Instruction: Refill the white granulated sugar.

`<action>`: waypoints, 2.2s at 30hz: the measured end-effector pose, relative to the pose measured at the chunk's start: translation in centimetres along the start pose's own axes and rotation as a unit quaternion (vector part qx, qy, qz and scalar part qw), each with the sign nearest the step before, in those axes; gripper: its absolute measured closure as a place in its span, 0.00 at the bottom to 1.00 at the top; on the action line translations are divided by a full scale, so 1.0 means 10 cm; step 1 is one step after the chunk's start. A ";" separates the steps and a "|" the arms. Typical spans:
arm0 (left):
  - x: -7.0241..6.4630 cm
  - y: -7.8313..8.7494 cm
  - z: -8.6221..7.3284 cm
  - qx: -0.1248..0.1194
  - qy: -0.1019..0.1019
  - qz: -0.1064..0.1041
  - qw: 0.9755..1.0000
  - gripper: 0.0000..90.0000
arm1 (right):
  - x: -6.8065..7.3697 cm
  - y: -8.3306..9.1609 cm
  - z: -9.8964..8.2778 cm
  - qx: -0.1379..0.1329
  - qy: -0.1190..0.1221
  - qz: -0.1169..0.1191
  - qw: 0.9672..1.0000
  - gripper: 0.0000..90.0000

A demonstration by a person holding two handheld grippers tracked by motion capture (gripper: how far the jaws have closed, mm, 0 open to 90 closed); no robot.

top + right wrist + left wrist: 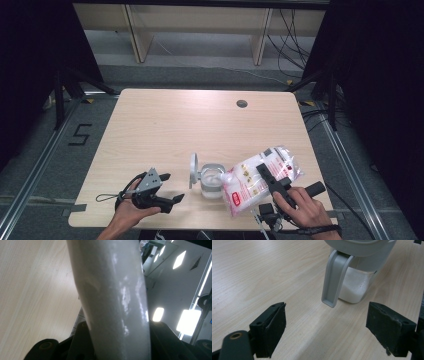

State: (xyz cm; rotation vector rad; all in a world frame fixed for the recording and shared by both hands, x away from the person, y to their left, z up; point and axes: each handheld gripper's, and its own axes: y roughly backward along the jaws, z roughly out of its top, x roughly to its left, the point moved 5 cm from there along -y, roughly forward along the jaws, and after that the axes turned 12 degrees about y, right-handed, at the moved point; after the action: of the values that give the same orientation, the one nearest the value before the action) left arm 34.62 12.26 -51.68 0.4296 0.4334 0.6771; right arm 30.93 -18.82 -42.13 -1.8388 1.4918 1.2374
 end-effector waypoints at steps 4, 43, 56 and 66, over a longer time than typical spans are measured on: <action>0.00 0.00 0.00 -0.001 0.000 0.001 1.000 0.18 | 0.01 0.01 -0.01 0.002 -0.007 0.003 1.000 0.78; 0.00 0.00 0.00 0.000 0.000 0.000 1.000 0.18 | 0.00 0.02 -0.03 0.007 -0.002 0.002 1.000 0.79; 0.00 0.00 0.00 0.000 -0.001 0.000 1.000 0.18 | -0.03 0.01 -0.02 0.002 0.015 0.001 1.000 0.79; 0.00 0.00 0.00 0.001 -0.001 0.000 1.000 0.18 | -0.01 0.01 0.03 0.001 0.014 0.002 1.000 0.79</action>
State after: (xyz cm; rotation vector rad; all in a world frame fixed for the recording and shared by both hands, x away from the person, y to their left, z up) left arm 34.60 12.25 -51.67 0.4312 0.4325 0.6765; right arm 30.77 -18.53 -42.14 -1.8599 1.5129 1.2168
